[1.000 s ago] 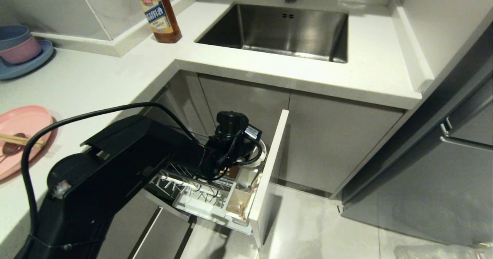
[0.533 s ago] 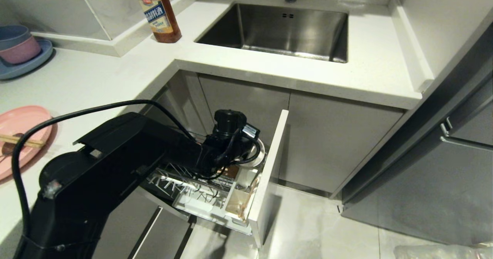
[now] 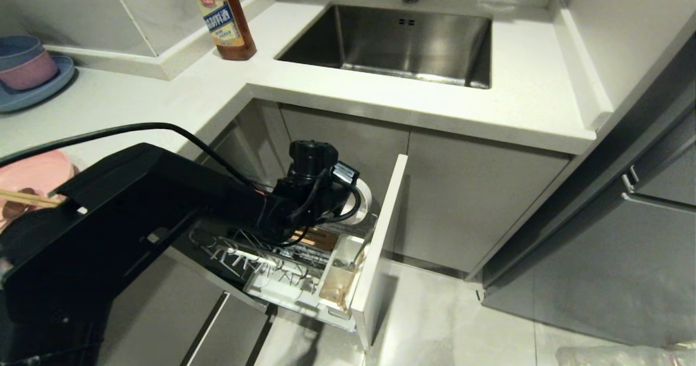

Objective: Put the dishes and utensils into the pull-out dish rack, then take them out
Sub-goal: Pick up the bowl and place it in the cupboard

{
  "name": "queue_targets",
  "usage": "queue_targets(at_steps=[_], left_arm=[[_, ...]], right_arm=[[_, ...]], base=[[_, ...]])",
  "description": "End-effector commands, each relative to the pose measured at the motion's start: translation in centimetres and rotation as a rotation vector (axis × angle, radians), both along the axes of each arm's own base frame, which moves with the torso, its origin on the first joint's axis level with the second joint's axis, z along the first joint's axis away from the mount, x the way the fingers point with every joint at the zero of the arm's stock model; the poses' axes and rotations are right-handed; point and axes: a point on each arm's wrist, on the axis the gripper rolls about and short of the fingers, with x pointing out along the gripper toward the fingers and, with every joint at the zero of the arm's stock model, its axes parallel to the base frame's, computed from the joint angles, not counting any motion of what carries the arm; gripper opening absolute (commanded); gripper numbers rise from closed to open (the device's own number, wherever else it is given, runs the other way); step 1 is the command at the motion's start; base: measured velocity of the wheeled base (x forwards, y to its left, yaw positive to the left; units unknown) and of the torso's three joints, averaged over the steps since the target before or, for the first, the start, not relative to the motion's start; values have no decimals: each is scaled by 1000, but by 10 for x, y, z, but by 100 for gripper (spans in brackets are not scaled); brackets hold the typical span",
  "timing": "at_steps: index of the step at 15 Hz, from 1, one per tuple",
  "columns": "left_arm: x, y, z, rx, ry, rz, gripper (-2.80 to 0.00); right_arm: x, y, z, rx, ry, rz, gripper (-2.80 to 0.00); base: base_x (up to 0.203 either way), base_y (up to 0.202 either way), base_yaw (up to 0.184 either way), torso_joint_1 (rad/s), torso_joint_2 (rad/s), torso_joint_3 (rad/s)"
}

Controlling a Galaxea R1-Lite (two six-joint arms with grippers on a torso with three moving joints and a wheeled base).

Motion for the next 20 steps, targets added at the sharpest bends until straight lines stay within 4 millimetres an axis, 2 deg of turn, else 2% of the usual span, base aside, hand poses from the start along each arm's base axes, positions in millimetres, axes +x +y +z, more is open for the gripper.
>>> queue_targets(at_steps=[1, 6, 10, 12, 20], left_arm=[[-7, 5, 15, -20, -24, 6, -280], [-17, 32, 19, -19, -30, 79, -280], [-24, 53, 24, -138, -193, 119, -280], [-28, 61, 17, -153, -211, 132, -280], [-35, 71, -8, -202, -103, 175, -280]], right_arm=[[0, 0, -1, 0, 1, 0, -280], [0, 0, -1, 0, 3, 0, -280], [0, 0, -1, 0, 2, 0, -280], [0, 0, -1, 0, 2, 0, -280], [0, 0, -1, 0, 2, 0, -280]], base=[[0, 0, 0, 0, 0, 0], [0, 0, 0, 0, 0, 0], [0, 0, 0, 0, 0, 0], [0, 0, 0, 0, 0, 0], [0, 0, 0, 0, 0, 0]])
